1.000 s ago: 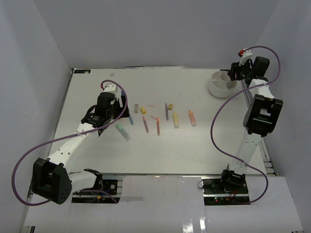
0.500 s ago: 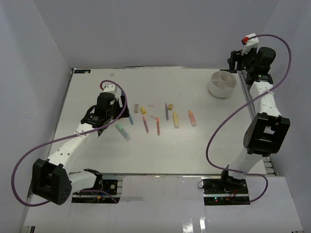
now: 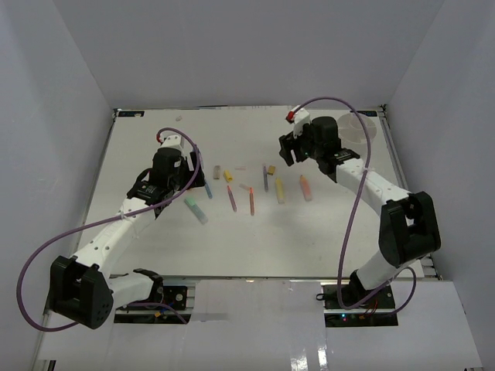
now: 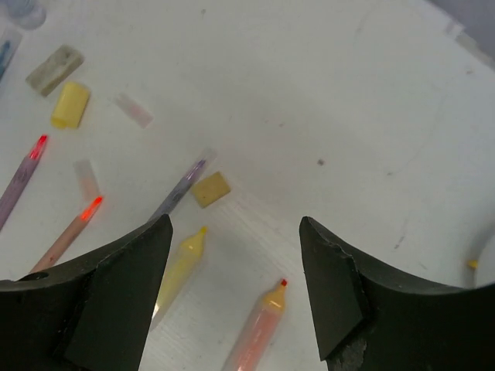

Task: Sort the stationery into containers
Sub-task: Pick up the stationery from the center of the board.

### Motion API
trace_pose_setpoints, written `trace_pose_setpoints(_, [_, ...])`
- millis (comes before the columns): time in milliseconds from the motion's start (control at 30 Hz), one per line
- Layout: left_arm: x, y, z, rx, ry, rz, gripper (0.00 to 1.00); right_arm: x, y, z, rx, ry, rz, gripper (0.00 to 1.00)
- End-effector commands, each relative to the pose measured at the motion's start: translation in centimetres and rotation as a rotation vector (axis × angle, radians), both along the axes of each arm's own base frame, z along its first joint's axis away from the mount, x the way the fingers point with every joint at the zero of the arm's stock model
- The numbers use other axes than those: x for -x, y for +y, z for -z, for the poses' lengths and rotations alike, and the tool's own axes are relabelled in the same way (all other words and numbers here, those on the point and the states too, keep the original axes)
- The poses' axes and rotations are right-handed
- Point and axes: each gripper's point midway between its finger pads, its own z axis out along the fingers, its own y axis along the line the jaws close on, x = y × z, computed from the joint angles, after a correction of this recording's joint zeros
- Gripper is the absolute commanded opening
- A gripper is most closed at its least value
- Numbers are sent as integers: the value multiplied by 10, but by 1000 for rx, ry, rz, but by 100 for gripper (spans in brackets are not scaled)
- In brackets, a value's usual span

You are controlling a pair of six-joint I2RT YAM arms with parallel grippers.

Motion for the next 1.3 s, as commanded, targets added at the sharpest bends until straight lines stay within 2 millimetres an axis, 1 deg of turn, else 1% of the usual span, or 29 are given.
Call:
trace_pose_setpoints(0, [-3,1,-15,19,-28,-9,94,9,18,17,21,24,-93,73])
trace_pose_setpoints(33, [-3,1,-16,19,-29,-9,94,10,23,30,35,58,-130,73])
trace_pose_setpoints(67, [-3,1,-15,17,-26,-10,94,13,33,33,42,56,-193,73])
trace_pose_setpoints(100, [-3,1,-15,15,-27,-11,94,16,34,40,55,82,-218,73])
trace_pose_setpoints(133, [-3,1,-15,16,-28,-13,94,14,37,50,77,97,-240,73])
trace_pose_setpoints(200, [-4,1,-14,13,-26,-13,94,13,42,58,90,106,-275,73])
trace_pose_setpoints(233, [-4,2,-13,12,-23,-13,94,12,44,68,100,120,-289,73])
trace_pose_setpoints(300, [-4,1,-12,12,-20,-12,94,9,47,72,115,115,-320,73])
trace_pose_setpoints(333, [-4,1,-11,7,-16,-10,94,7,49,80,123,129,-329,72])
trace_pose_setpoints(400, [-4,1,-9,6,-12,-10,94,4,53,81,134,127,-357,71])
trace_pose_setpoints(433, [-5,1,-10,5,-13,-9,94,4,55,89,135,142,-375,70])
trace_pose_setpoints(467, [-4,1,-9,6,-10,-9,94,1,57,88,141,139,-381,70])
trace_pose_setpoints(500, [-4,1,-9,6,-10,-9,94,0,57,91,147,145,-385,70])
trace_pose_setpoints(533, [-5,1,-8,5,-9,-10,94,0,58,100,158,156,-397,69])
trace_pose_setpoints(600, [-5,1,-8,3,-9,-11,94,-2,60,106,162,170,-416,67])
trace_pose_setpoints(767, [-5,1,-7,-2,-4,-9,94,-7,65,119,169,192,-430,64])
trace_pose_setpoints(800, [-5,1,-7,-1,-5,-8,94,-7,65,124,173,203,-431,63])
trace_pose_setpoints(867, [-5,1,-7,-2,-4,-9,94,-9,65,126,181,207,-431,61])
trace_pose_setpoints(900, [-5,2,-8,-2,-5,-8,94,-9,65,130,187,216,-433,59])
trace_pose_setpoints(1267, [-5,1,-8,-3,-5,-6,94,-11,60,151,229,247,-417,55])
